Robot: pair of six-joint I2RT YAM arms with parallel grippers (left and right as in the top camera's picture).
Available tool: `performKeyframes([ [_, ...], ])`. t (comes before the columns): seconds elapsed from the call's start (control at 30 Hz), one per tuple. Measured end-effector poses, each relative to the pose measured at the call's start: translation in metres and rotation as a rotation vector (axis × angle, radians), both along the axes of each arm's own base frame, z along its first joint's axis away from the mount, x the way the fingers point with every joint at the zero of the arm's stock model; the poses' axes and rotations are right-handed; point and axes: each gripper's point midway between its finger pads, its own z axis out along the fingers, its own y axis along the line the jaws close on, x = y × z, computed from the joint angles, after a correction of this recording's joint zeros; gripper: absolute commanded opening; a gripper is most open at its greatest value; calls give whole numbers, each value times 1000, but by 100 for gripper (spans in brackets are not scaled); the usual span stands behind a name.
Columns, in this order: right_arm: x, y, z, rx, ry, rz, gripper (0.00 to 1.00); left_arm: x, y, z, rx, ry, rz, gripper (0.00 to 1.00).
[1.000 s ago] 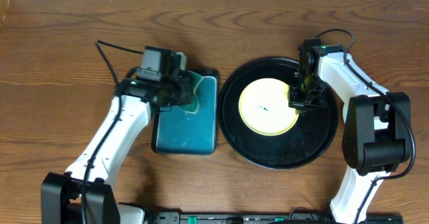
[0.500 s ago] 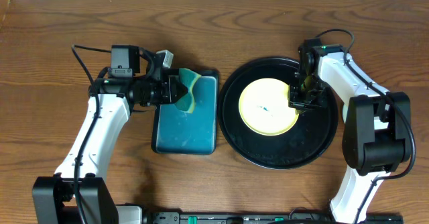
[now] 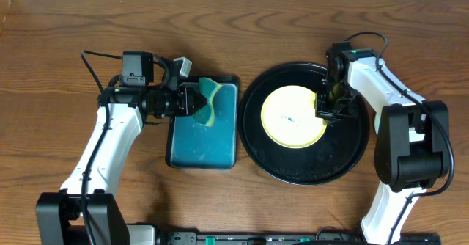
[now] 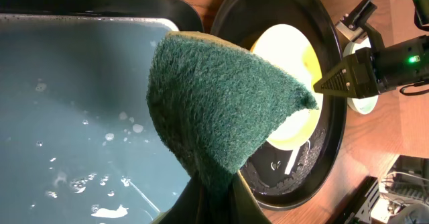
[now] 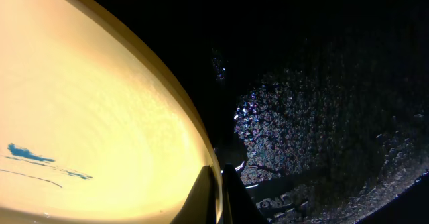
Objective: Clean dirty plates on tray and stack at the side
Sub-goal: 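Hold the green sponge above the blue tray's right edge with the left gripper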
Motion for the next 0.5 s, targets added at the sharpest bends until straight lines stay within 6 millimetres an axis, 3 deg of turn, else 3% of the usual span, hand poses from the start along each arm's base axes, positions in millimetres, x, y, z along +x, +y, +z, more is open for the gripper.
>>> performKeyframes([
  [0.5,0,0,0,0,0,0,1,0,-1,1,-6,0,-3,7],
])
